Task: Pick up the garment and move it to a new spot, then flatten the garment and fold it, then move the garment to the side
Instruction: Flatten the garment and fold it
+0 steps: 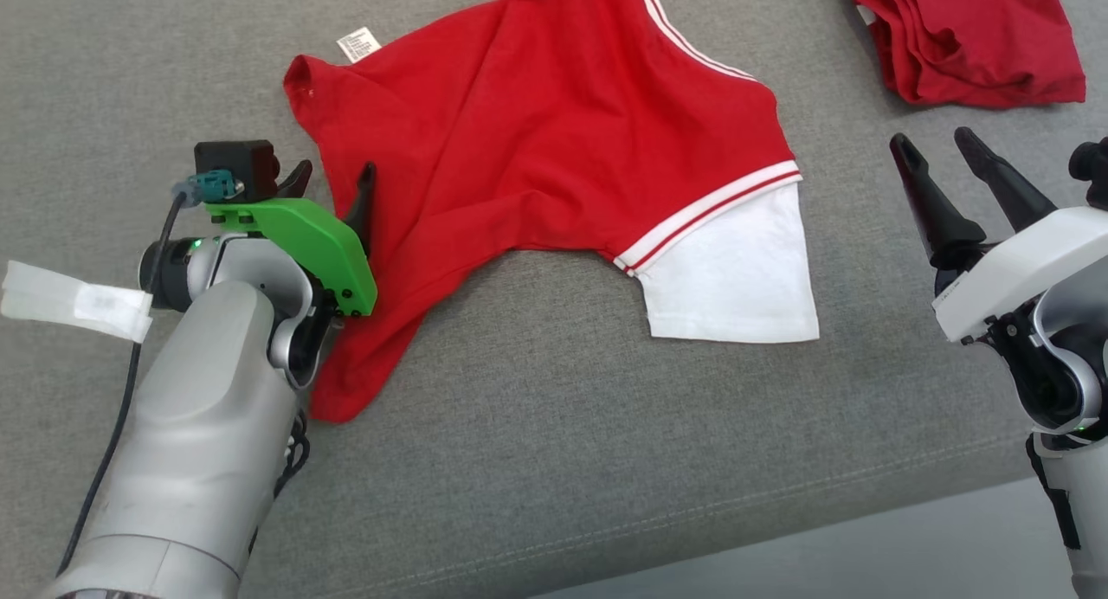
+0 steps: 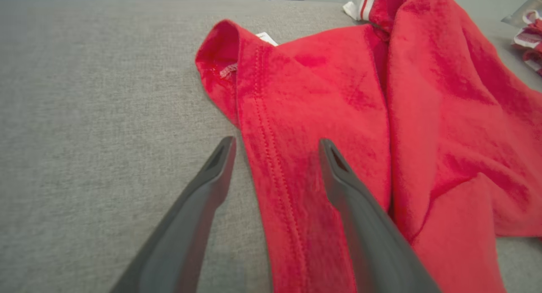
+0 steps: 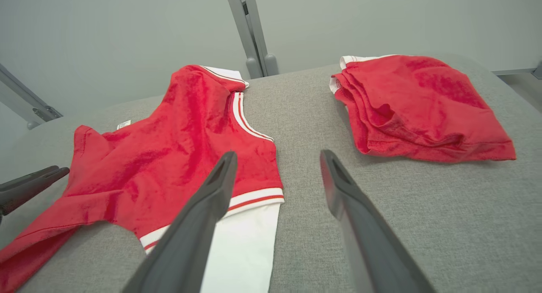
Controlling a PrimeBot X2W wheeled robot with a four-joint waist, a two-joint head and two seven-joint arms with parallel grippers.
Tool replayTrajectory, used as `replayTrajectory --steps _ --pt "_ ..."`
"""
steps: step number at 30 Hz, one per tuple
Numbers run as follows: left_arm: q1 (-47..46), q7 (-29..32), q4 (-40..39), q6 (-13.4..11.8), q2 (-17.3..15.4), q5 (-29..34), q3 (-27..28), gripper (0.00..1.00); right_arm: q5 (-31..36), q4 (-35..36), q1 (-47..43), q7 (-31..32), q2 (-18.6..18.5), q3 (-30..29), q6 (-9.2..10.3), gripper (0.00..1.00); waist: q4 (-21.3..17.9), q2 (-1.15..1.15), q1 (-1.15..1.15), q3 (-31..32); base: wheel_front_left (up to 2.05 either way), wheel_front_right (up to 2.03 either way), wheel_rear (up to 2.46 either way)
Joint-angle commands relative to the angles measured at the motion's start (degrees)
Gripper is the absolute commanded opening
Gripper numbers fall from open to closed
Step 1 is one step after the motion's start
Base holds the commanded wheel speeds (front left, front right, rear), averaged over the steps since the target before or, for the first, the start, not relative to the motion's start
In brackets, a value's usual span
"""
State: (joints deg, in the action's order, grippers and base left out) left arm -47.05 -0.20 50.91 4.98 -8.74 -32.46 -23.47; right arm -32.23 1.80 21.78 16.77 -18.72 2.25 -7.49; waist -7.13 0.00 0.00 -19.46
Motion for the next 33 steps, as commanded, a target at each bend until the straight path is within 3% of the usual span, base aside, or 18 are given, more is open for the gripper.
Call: replayTrajectory --steps 1,6,10,11,12,13,14,22,33 --pt "-2.37 1.14 2.51 -0.66 -0.57 -0.07 0.27 1.0 -0.14 0.27 1.05 -0.48 0.13 0.08 0.0 1.0 -3.25 0.0 0.0 -3.2 0.0 0.0 0.0" --pt "-5.08 2.55 6.53 -1.72 -0.36 -0.59 0.54 1.0 -0.34 0.38 1.38 -0.79 0.18 0.55 0.01 1.0 -4.17 0.0 0.0 -4.18 0.0 0.0 0.0" --pt "-6.44 3.99 9.07 -0.27 0.77 -1.63 0.34 0.98 -0.37 0.27 1.78 -1.23 0.05 0.7 0.0 1.0 -4.5 0.0 0.0 -4.68 0.0 0.0 0.0" --pt "-6.83 3.63 9.37 0.06 0.95 -1.55 0.05 0.71 -0.34 0.16 1.79 -1.34 0.07 0.74 0.0 1.0 -4.52 0.0 0.0 -4.75 0.0 0.0 0.0" --pt "-7.1 3.1 9.61 0.34 1.05 -1.37 -0.23 0.35 -0.32 0.03 1.79 -1.4 0.14 0.8 0.0 1.0 -4.53 0.0 0.0 -4.78 0.0 0.0 0.0" --pt "-7.42 2.41 9.74 0.64 1.12 -1.03 -0.54 0.25 -0.28 -0.11 1.8 -1.37 0.25 0.89 0.0 1.0 -4.53 0.0 0.0 -4.78 0.0 0.0 0.0" --pt "-7.74 1.88 9.99 0.75 1.07 -0.71 -0.83 0.0 -0.35 -0.25 1.8 -1.52 0.4 1.01 0.0 1.0 -4.53 0.0 0.0 -4.77 0.0 0.0 0.0" --pt "-12.38 -4.05 11.16 0.47 -3.14 3.0 -3.21 0.0 -0.48 -0.96 2.1 -2.02 0.75 1.67 0.0 1.0 -4.41 0.0 0.0 -5.02 0.0 0.0 0.0" --pt "-21.41 -9.11 10.24 0.33 -12.02 7.86 -5.62 0.0 -0.76 -1.78 3.63 -3.33 1.12 3.02 0.01 1.0 -5.3 0.0 0.0 -6.94 0.0 0.0 0.0"
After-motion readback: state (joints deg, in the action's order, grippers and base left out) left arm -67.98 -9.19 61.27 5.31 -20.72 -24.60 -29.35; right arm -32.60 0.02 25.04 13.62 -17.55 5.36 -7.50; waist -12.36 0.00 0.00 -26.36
